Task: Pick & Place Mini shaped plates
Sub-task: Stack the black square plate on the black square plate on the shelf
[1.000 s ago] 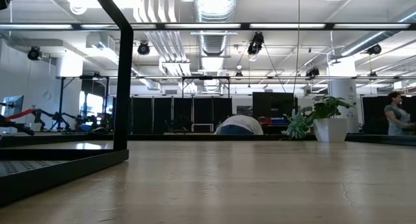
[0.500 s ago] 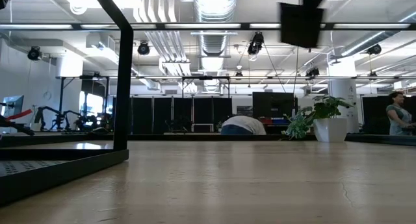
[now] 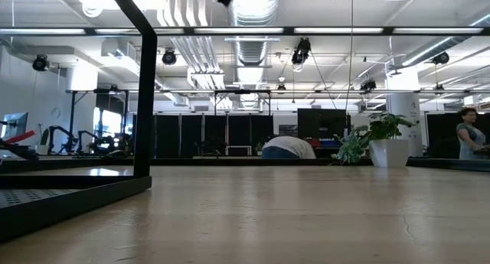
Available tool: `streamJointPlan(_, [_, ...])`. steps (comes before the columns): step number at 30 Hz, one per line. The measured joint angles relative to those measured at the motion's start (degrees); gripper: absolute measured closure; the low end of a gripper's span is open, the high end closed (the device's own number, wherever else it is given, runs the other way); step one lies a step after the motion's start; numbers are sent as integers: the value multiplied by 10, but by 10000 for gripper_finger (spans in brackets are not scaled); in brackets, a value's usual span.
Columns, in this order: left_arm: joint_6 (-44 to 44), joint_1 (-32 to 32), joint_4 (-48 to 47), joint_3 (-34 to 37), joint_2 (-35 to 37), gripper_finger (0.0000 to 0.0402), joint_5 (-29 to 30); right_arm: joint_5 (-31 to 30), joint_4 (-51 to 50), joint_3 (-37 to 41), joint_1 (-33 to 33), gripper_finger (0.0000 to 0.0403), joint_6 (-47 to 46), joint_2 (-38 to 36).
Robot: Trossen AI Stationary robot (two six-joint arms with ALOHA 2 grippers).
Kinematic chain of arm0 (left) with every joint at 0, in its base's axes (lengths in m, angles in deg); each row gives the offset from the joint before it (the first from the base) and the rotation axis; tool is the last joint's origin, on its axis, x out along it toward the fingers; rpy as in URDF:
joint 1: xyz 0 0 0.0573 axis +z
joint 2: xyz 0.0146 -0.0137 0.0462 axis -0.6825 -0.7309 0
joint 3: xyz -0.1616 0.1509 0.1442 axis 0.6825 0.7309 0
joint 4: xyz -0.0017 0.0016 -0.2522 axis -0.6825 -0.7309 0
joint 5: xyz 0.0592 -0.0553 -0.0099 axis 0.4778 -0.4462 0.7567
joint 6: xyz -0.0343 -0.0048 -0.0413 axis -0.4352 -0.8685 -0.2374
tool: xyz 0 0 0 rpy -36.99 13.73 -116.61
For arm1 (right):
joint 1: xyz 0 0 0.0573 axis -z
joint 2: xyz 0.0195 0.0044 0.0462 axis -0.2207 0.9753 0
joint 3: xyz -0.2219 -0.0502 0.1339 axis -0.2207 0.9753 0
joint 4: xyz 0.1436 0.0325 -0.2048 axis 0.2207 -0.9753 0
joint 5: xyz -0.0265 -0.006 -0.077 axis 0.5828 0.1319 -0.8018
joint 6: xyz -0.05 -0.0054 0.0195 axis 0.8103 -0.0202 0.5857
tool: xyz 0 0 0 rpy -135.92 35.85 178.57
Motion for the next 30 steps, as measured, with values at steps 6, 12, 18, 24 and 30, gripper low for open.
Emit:
streamJointPlan(6, [118, 72, 87, -13, -2, 348, -120, 58, 43, 10, 9, 394, 139, 0])
streamJointPlan(12, [184, 115, 120, -24, -17, 348, -208, 60, 42, 10, 11, 394, 194, 0])
streamJointPlan(18, [242, 135, 141, -46, -61, 348, -224, 61, 42, 14, 14, 394, 225, 0])
streamJointPlan(24, [257, 153, 130, -83, -117, 348, -220, 60, 42, 19, 15, 394, 233, 0])
streamJointPlan(30, [256, 156, 86, -128, -150, 348, -230, 60, 39, 19, 15, 394, 235, 0])
